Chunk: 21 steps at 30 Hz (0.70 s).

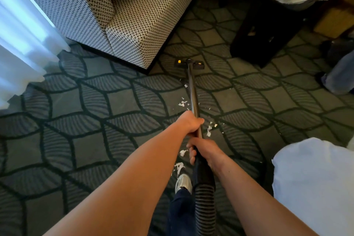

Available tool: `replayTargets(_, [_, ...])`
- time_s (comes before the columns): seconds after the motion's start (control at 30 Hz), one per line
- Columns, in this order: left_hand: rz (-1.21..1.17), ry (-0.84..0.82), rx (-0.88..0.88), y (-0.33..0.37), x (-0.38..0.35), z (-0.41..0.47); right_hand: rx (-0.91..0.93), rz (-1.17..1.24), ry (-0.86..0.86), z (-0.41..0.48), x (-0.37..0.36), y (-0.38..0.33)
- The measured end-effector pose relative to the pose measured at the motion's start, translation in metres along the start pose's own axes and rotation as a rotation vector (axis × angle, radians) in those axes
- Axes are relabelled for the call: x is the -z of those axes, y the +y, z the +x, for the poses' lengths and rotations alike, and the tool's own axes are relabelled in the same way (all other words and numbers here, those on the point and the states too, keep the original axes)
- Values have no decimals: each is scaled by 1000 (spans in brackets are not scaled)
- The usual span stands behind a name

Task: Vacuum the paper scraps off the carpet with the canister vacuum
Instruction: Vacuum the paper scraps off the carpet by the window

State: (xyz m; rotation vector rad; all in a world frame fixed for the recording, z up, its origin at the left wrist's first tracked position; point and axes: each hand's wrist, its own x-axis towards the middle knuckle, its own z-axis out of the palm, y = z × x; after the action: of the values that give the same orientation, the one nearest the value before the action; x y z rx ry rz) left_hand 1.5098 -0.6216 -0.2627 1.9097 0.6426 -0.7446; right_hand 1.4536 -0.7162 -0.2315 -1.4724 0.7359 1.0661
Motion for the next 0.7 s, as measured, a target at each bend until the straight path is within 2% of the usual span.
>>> replayTargets(0.2, [-38,1,24,19,-4,96,15,36,16,80,13,-47])
replayTargets(0.33, [-73,-7,57,12,-14,136,11,34,29,122,17,-52])
replayTargets(0.53, [-66,-60,108,-9,-20,151,-96,96,-37,140,12,-41])
replayTargets(0.7, [-26,-26,91,-12,-17,143,-142,158,-67,137,1,-41])
